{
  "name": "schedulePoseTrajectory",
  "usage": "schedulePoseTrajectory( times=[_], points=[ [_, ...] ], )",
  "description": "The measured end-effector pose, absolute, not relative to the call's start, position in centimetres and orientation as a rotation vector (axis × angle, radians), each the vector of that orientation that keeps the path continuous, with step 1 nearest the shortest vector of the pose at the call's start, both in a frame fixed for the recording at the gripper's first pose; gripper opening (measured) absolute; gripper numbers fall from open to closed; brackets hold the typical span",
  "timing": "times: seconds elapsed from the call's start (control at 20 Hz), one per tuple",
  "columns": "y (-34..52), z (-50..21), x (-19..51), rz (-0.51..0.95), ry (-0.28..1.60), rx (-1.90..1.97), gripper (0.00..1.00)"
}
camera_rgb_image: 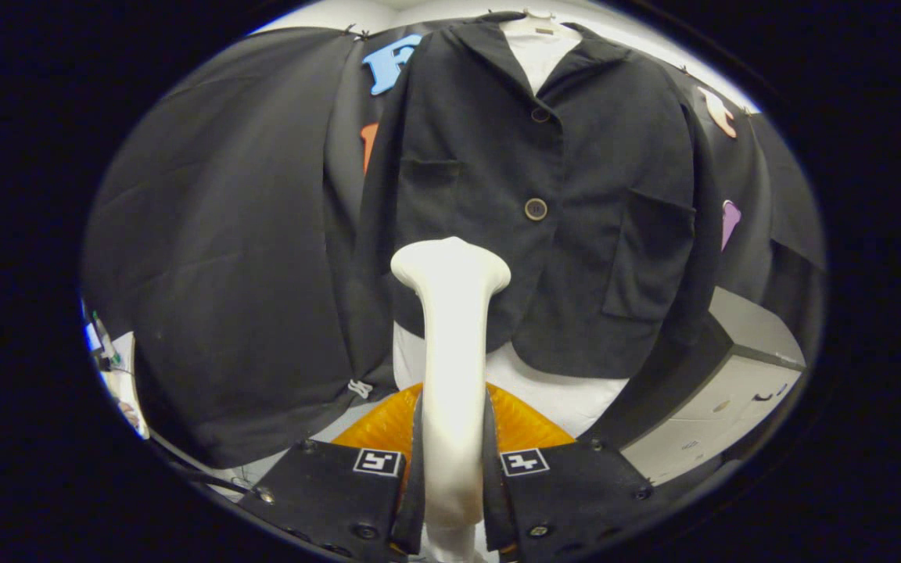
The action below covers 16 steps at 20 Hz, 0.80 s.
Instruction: Iron the clothes twice with a garment steamer, once on the left side and once on the right side.
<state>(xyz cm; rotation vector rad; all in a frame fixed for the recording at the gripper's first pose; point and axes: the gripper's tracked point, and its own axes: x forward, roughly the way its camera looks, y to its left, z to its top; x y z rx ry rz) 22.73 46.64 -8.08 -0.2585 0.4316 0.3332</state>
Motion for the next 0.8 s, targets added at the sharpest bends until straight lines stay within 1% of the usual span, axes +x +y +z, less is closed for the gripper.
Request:
schedulePoseTrajectory(
  times=[0.25, 0.65, 0.8],
  points=[
    [46.4, -9.4, 22.1, 0.325, 0.47, -0.277, 0.33],
    [43.8, -14.0, 20.0, 0.314, 0.563, -0.276, 0.33],
    [42.1, -13.6, 18.1, 0.307, 0.56, -0.257, 0.33]
  ],
)
